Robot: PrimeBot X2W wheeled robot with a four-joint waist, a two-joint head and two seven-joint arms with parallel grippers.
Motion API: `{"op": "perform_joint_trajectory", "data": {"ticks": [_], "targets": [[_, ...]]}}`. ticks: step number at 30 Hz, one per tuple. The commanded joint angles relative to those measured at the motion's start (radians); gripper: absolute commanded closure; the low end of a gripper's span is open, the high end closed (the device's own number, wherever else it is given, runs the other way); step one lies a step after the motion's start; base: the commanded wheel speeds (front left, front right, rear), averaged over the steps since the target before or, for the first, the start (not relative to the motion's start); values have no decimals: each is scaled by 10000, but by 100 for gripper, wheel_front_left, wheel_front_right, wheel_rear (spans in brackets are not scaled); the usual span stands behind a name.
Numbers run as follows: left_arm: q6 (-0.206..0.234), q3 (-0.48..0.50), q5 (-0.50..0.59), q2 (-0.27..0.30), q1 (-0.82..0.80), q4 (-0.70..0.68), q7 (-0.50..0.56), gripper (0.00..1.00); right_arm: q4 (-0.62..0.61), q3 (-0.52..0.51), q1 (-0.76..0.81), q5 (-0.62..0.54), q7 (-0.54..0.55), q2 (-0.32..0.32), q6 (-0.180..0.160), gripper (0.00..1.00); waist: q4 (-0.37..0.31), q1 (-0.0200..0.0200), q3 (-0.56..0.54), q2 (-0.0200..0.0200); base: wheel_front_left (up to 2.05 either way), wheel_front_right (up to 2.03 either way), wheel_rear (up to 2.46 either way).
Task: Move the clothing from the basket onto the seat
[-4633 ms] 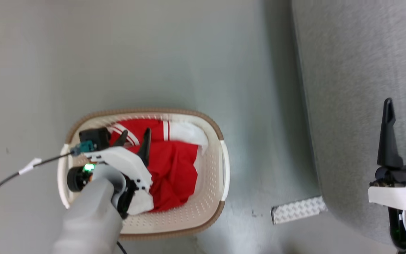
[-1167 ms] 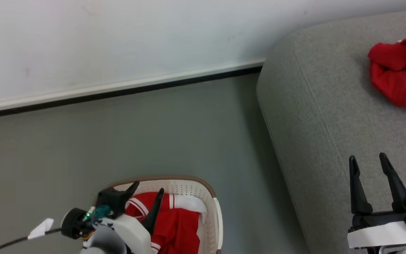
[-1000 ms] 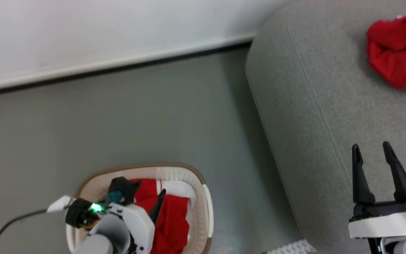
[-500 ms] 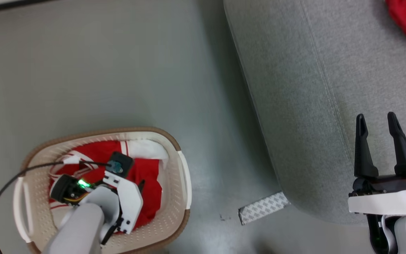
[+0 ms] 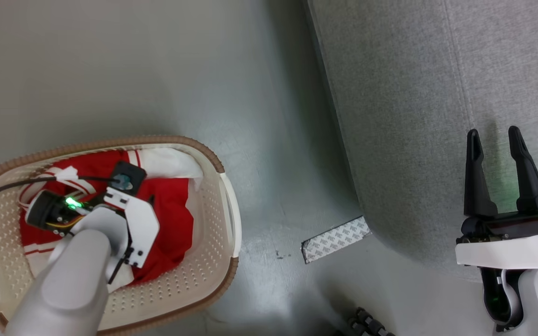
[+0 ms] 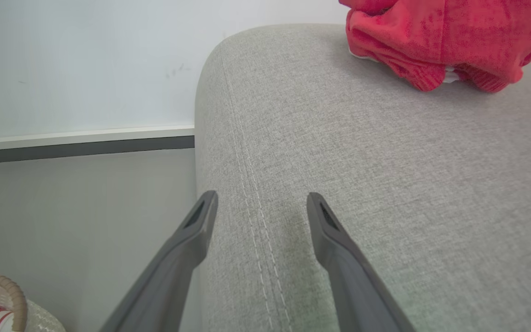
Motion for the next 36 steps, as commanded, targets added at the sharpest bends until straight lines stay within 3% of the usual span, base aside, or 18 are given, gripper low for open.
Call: {"op": "perform_joint_trajectory", "data": {"ticks": [1, 36], "targets": [[62, 28, 83, 149, -151, 162, -102, 0, 4, 42, -107, 85, 14, 28, 8, 0, -46, -2, 186, 0, 0, 0, 0], [-281, -1045, 179, -94, -1732, 2494, -282, 0, -47, -223, -184, -5, 59, 35, 8, 0, 227, -2, 1079, 0, 0, 0, 0]]}}
